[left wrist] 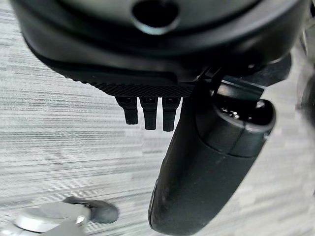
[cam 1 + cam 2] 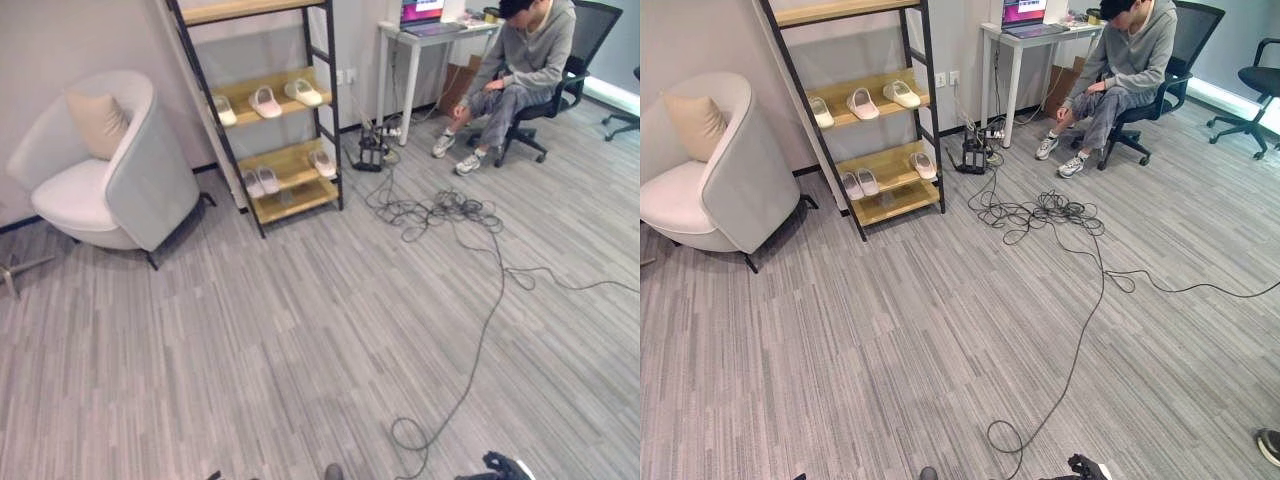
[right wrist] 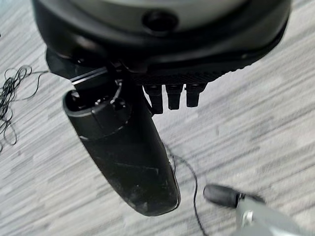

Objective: Arrange the slippers neatly on the shoe rack.

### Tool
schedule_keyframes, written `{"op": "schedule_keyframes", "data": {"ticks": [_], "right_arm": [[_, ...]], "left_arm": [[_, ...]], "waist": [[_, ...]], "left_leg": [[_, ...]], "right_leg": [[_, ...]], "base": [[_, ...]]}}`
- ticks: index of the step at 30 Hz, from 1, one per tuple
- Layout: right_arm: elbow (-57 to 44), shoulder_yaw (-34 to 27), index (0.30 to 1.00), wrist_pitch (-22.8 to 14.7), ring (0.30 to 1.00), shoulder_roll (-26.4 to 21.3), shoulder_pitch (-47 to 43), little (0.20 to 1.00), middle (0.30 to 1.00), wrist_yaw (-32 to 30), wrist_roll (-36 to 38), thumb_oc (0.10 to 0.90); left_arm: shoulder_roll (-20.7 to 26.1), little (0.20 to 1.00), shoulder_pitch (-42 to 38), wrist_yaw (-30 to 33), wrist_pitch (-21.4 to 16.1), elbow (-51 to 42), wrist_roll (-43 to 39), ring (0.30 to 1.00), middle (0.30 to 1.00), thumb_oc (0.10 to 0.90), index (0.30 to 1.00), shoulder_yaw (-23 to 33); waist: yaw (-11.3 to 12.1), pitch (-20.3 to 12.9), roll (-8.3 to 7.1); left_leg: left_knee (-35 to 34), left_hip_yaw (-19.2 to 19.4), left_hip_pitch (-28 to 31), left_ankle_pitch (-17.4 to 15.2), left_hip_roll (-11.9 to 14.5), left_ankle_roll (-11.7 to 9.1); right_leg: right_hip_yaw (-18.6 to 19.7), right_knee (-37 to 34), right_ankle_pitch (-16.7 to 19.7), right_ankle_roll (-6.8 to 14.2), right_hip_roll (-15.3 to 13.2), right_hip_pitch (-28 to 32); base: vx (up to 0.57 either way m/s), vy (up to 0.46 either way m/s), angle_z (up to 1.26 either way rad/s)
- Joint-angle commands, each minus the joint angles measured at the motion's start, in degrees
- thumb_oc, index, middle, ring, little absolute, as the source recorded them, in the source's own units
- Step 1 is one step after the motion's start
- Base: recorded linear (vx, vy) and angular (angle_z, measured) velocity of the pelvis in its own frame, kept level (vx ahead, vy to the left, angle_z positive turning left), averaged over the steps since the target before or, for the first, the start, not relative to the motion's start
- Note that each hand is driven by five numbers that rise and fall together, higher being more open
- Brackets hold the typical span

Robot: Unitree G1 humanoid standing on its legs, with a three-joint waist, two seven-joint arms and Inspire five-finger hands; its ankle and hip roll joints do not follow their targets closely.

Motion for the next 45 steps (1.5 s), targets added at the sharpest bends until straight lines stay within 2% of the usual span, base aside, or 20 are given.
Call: {"op": "schedule_keyframes", "data": {"ticks": [1, 9, 11, 12, 13, 14, 16, 19, 21, 26, 27, 28, 30, 32, 35, 36, 37, 38, 42, 45], "right_arm": [[-0.8, 2.4, 0.9, -1.7, 0.9, -4.1, -2.7, 0.9, 0.9, -1.3, -2.8, 0.8], [-6.3, 4.8, 0.9, -1.7, 0.9, -5.3, -2.0, 0.9, 0.9, -0.9, -5.5, 0.8], [-11.3, 5.2, 0.9, -2.2, 0.9, -6.4, -1.1, 0.9, 0.9, -0.7, -6.6, 0.8], [-11.3, 5.2, 0.9, -2.2, 0.9, -6.4, -1.1, 0.9, 0.9, -0.7, -6.6, 0.8], [-13.2, 6.3, 0.9, -1.4, 0.9, -7.0, -0.1, 0.9, 0.9, -0.7, -8.1, 0.8], [-13.4, 6.9, 0.9, -1.0, 0.9, -7.5, -0.1, 0.9, 0.9, -0.8, -9.1, 0.8], [-13.8, 7.4, 0.9, -0.8, 0.9, -7.6, -0.2, 0.9, 0.9, -0.7, -10.0, 0.8], [-12.8, 8.9, 0.9, -0.6, 0.9, -7.4, -1.6, 0.9, 0.9, -0.8, -10.7, 0.8], [-12.3, 10.0, 0.9, -0.3, 0.9, -6.8, -3.1, 0.9, 0.9, -0.9, -11.8, 0.8], [-12.6, 11.5, 0.9, -0.2, 0.9, -5.6, -3.3, 0.9, 0.9, -0.1, -14.4, 0.8], [-11.9, 11.2, 0.9, -0.1, 0.9, -4.6, -2.4, 0.9, 0.9, 0.1, -14.3, 0.8], [-10.2, 11.0, 0.9, 0.0, 0.9, -3.6, -2.1, 0.9, 0.9, 0.6, -13.4, 0.8], [-8.9, 11.9, 0.9, 0.5, 0.9, -3.3, -2.6, 0.9, 0.9, 1.1, -14.1, 0.8], [-9.8, 13.2, 0.9, 0.6, 0.9, -3.4, -3.5, 0.9, 0.9, 1.2, -15.2, 0.8], [-11.1, 13.7, 0.9, 0.5, 0.9, -3.7, -3.7, 0.9, 0.9, 1.0, -15.9, 0.8], [-12.3, 14.2, 0.9, 0.2, 0.9, -4.0, -3.7, 0.9, 0.9, 1.3, -15.8, 0.8], [-12.6, 14.3, 0.9, 0.1, 0.9, -4.1, -3.5, 0.9, 0.9, 1.3, -15.8, 0.8], [-12.6, 14.3, 0.9, 0.1, 0.9, -4.1, -3.5, 0.9, 0.9, 1.3, -15.8, 0.8], [-14.1, 14.1, 0.9, 0.3, 0.9, -3.8, -1.6, 0.9, 0.9, 1.4, -15.3, 0.8], [-12.4, 14.2, 0.9, 1.1, 0.9, -3.2, -0.9, 0.9, 0.9, 2.1, -16.5, 0.8]], "left_arm": [[1.9, 0.9, -4.8, 0.6, -1.7, 1.4, 3.3, 0.9, 0.9, 0.8, 0.9, -0.8], [1.8, 0.9, -6.0, 0.3, -1.6, -1.2, 2.4, 0.9, 0.9, 0.8, 0.9, -2.5], [2.0, 0.9, -5.5, 0.2, -1.7, -3.2, 2.8, 0.9, 0.9, 0.8, 0.9, -3.6], [2.0, 0.9, -5.5, 0.2, -1.6, -3.2, 2.8, 0.9, 0.9, 0.8, 0.9, -3.6], [1.9, 0.9, -5.1, 0.1, -1.5, -5.2, 3.4, 0.9, 0.9, 0.8, 0.9, -4.8], [1.7, 0.9, -4.8, -0.1, -1.3, -5.0, 3.9, 0.9, 0.9, 0.8, 0.9, -5.1], [1.2, 0.9, -4.1, -0.4, -1.2, -4.6, 4.3, 0.9, 0.9, 0.8, 0.9, -5.2], [-0.3, 0.9, -2.2, -0.7, -0.2, 0.6, 6.5, 0.9, 0.9, 0.8, 0.9, -4.5], [-0.3, 0.9, -1.8, -0.6, 0.0, 2.3, 7.3, 0.9, 0.9, 0.8, 0.9, -3.7], [0.2, 0.9, -0.7, -0.6, 0.4, 4.1, 7.9, 0.9, 0.9, 0.8, 0.9, -1.6], [0.8, 0.9, -1.2, -0.4, 0.7, 3.9, 9.4, 0.9, 0.9, 0.8, 0.9, -2.2], [1.5, 0.9, -2.6, -0.6, 0.6, 3.0, 10.4, 0.9, 0.9, 0.8, 0.9, -3.6], [2.0, 0.9, -4.2, -0.3, 0.5, 1.0, 11.4, 0.9, 0.9, 0.8, 0.9, -5.7], [3.0, 0.9, -6.7, 0.1, 0.4, -4.0, 11.7, 0.9, 0.9, 0.8, 0.9, -8.8], [3.5, 0.9, -8.1, 0.4, 0.1, -7.9, 11.0, 0.9, 0.9, 0.8, 0.9, -10.4], [3.3, 0.9, -9.4, 0.5, -0.1, -11.0, 10.6, 0.9, 0.9, 0.8, 0.9, -11.8], [3.3, 0.9, -9.5, 0.5, -0.3, -11.6, 10.6, 0.9, 0.9, 0.8, 0.9, -12.3], [3.3, 0.9, -9.5, 0.5, -0.3, -11.6, 10.6, 0.9, 0.9, 0.8, 0.9, -12.3], [1.3, 0.9, -11.1, 0.4, -0.4, -10.9, 9.8, 0.9, 0.9, 0.8, 0.9, -12.9], [-0.3, 0.9, -10.6, -0.2, -0.2, -8.2, 6.2, 0.9, 0.9, 0.8, 0.9, -11.8]], "waist": [[0.9, -0.1, 0.7], [0.5, 2.9, 0.77], [0.8, 5.7, -0.36], [0.7, 5.6, -0.23], [1.1, 8.0, -1.71], [1.7, 8.7, -1.54], [2.5, 8.5, -1.61], [6.3, 6.7, -0.28], [8.0, 6.3, -1.42], [9.9, 4.4, -2.35], [9.9, 3.2, -4.0], [9.5, 2.8, -5.64], [8.9, 3.3, -6.06], [7.9, 4.2, -4.99], [6.4, 5.5, -3.22], [4.5, 6.4, -2.42], [3.8, 6.8, -2.19], [3.8, 6.7, -2.1], [-0.7, 7.8, -3.02], [-1.8, 7.5, -3.13]], "left_leg": [[-0.1, 0.7, 3.4, -4.7, 3.6, -3.8], [5.9, 0.4, 1.1, -6.5, 5.5, -4.7], [21.7, 2.8, -5.6, -5.9, 7.1, -5.7], [22.4, 2.6, -6.0, -6.1, 7.3, -5.8], [37.0, 7.0, -13.3, -2.7, 10.5, -4.8], [38.3, 7.5, -16.3, -4.3, 9.9, -4.4], [36.0, 8.2, -18.4, -5.6, 8.8, -4.1], [13.3, 10.0, -19.9, -1.5, 6.0, -4.8], [5.8, 11.3, -20.8, -0.4, 5.0, -4.5], [5.5, 9.6, -19.8, 3.2, 4.1, -3.5], [8.9, 9.6, -20.0, 3.6, 3.0, -2.3], [11.5, 9.8, -19.2, 0.7, 1.8, -0.7], [13.4, 10.0, -16.4, -3.3, 1.1, 1.1], [14.5, 9.1, -12.3, -6.6, 1.3, 3.2], [13.5, 6.9, -7.2, -8.9, 1.1, 4.2], [12.5, 4.8, -2.5, -10.8, 0.7, 3.9], [12.0, 3.9, -0.8, -11.2, 0.6, 3.5], [12.0, 3.8, -0.9, -11.1, 0.7, 3.5], [9.4, -2.6, 7.5, -15.8, -0.2, 0.9], [10.0, -5.4, 11.5, -18.1, 0.8, -0.4]], "right_leg": [[-0.2, 0.9, -2.9, 1.8, 0.2, -1.4], [1.0, 6.6, -5.6, 0.1, 0.9, -4.6], [2.0, 8.6, -6.9, -1.2, 0.6, -4.0], [1.9, 8.7, -6.9, -1.3, 0.8, -4.2], [1.3, 8.8, -7.9, -3.1, 0.4, -2.4], [0.9, 8.5, -8.7, -3.1, 0.8, -1.2], [1.2, 8.0, -9.5, -2.8, 0.9, -0.2], [2.3, 6.5, -12.4, -1.1, 2.8, 4.9], [3.6, 6.8, -13.8, -0.3, 2.5, 7.6], [6.3, 9.5, -14.7, 0.7, 2.6, 9.7], [6.2, 14.3, -12.1, 2.2, 1.4, 9.1], [6.0, 23.2, -3.8, 6.0, -0.4, 6.4], [4.0, 34.0, 6.6, 10.3, -3.9, 2.5], [1.8, 43.7, 11.6, 9.1, -6.3, -2.1], [-0.3, 47.9, 8.3, 6.8, -7.7, -8.4], [-2.6, 43.1, 1.3, 4.7, -7.7, -13.0], [-2.6, 40.3, -0.7, 4.3, -6.8, -15.0], [-2.7, 40.1, -0.5, 4.2, -6.7, -15.0], [6.9, 12.4, 2.2, 6.0, -2.9, -20.1], [6.3, 7.3, 5.5, 7.3, -3.7, -23.0]], "base": [[0.03, -0.058, -0.01], [0.05, -0.124, 0.07], [0.09, -0.214, -0.11], [0.14, -0.307, 0.17], [0.2, -0.248, 0.24], [0.2, -0.247, 0.36], [0.3, 0.0, 0.03], [0.55, 0.085, -0.27], [0.45, 0.062, -0.27], [0.51, 0.097, -0.65], [0.67, 0.2, -0.4], [0.82, 0.269, -0.22], [0.51, 0.235, -0.06], [0.48, 0.232, -0.04], [0.36, 0.134, 0.32], [0.64, 0.093, 0.17], [0.49, 0.03, 0.2], [0.51, -0.103, 0.31], [0.58, -0.163, 0.64], [0.54, -0.195, 0.69]]}}
